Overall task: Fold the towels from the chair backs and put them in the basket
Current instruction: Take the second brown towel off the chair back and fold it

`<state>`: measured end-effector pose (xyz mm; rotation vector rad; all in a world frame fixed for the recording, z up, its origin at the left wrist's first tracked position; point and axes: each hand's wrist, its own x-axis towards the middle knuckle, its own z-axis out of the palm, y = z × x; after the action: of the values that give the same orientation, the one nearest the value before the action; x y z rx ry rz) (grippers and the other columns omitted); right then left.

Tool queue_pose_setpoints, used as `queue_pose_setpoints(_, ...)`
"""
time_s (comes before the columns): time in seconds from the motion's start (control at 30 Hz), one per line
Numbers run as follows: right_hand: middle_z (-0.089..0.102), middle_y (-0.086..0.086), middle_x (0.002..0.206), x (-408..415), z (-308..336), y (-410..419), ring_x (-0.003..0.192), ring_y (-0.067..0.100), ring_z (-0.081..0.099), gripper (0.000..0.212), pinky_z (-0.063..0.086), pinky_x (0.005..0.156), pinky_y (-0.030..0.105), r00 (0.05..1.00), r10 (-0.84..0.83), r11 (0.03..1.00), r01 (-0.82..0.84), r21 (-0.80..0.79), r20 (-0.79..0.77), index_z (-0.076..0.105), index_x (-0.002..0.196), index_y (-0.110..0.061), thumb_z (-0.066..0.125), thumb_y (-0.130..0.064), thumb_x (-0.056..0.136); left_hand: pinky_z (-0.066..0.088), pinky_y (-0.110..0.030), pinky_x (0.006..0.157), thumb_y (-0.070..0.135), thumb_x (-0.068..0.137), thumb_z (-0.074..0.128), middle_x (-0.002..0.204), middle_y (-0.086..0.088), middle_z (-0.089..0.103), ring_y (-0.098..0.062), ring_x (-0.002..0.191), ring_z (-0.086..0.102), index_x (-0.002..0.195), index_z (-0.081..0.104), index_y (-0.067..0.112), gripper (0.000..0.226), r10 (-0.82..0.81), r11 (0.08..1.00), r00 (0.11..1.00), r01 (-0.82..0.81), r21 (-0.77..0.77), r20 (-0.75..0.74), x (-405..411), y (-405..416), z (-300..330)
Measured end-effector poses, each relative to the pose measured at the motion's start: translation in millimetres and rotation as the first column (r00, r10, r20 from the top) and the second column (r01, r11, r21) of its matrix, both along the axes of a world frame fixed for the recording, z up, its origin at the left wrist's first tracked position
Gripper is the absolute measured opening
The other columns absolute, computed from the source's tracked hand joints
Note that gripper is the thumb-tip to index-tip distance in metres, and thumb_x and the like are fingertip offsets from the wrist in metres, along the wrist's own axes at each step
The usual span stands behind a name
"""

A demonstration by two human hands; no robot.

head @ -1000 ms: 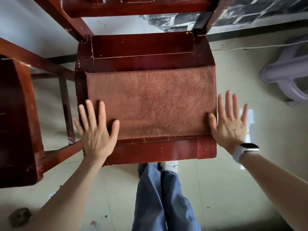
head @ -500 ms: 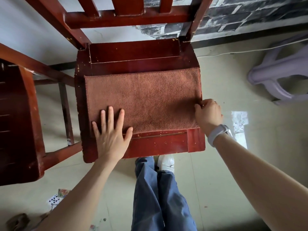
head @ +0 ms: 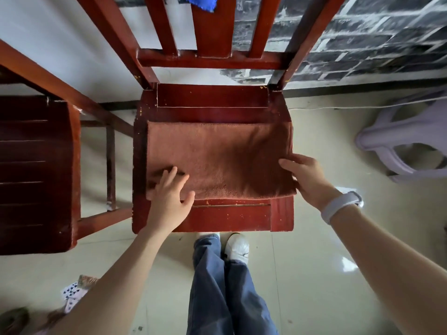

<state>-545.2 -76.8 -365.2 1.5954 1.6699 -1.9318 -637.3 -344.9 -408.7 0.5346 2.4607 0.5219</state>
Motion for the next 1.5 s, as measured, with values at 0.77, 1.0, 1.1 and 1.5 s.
queue_pose_setpoints(0.77, 0.043, 0.004, 0.137, -153.9, -16.7, -127.7, 0.128, 0.026, 0.031, 0.043, 0.022, 0.106, 0.045, 0.533, 0.715, 0.175, -0.763, 0.623, 0.452, 0.044, 0.132, -0.019, 0.039, -0.015, 0.090, 0.057, -0.026, 0.064, 0.040, 0.084, 0.060, 0.074, 0.004, 0.066, -0.006, 0.067, 0.065, 0.104, 0.062, 0.009, 0.038, 0.762, 0.305, 0.303, -0.948, 0.096, 0.572, -10.8, -38.0, -2.7)
queue_pose_setpoints(1.0, 0.046, 0.011, 0.131, -177.9, -30.8, -119.0, 0.125, 0.029, 0.035, 0.036, 0.023, 0.105, 0.048, 0.457, 0.668, 0.071, -0.824, 0.562, 0.587, 0.048, 0.127, -0.015, 0.042, -0.024, 0.093, 0.035, -0.012, 0.069, 0.019, 0.090, 0.055, 0.094, -0.004, 0.066, -0.011, 0.081, 0.054, 0.104, 0.066, 0.005, 0.023, 0.812, 0.439, 0.504, -0.860, 0.260, 0.294, -10.8, -32.5, -3.2)
queue_pose_setpoints(1.1, 0.049, 0.010, 0.126, -177.0, -28.9, -122.8, 0.122, 0.028, 0.038, 0.028, 0.024, 0.102, 0.045, 0.527, 0.678, 0.128, -0.771, 0.624, 0.513, 0.051, 0.118, -0.013, 0.045, -0.022, 0.091, 0.037, -0.017, 0.072, 0.018, 0.091, 0.054, 0.095, -0.010, 0.068, -0.020, 0.085, 0.059, 0.103, 0.066, 0.003, 0.023, 0.862, 0.386, 0.438, -0.893, 0.230, 0.255, -5.7, -33.5, -5.1)
queue_pose_setpoints(1.5, 0.049, 0.017, 0.129, -145.9, -21.8, -129.7, 0.126, 0.034, 0.042, 0.042, 0.012, 0.114, 0.056, 0.455, 0.783, -0.095, -0.587, 0.804, 0.424, 0.048, 0.130, -0.006, 0.042, -0.005, 0.088, 0.043, -0.041, 0.092, 0.005, 0.081, 0.053, 0.119, -0.015, 0.057, -0.029, 0.114, 0.052, 0.119, 0.055, 0.006, 0.039, 0.505, 0.862, 0.797, -0.487, 0.142, -0.331, -14.8, -35.2, 2.8)
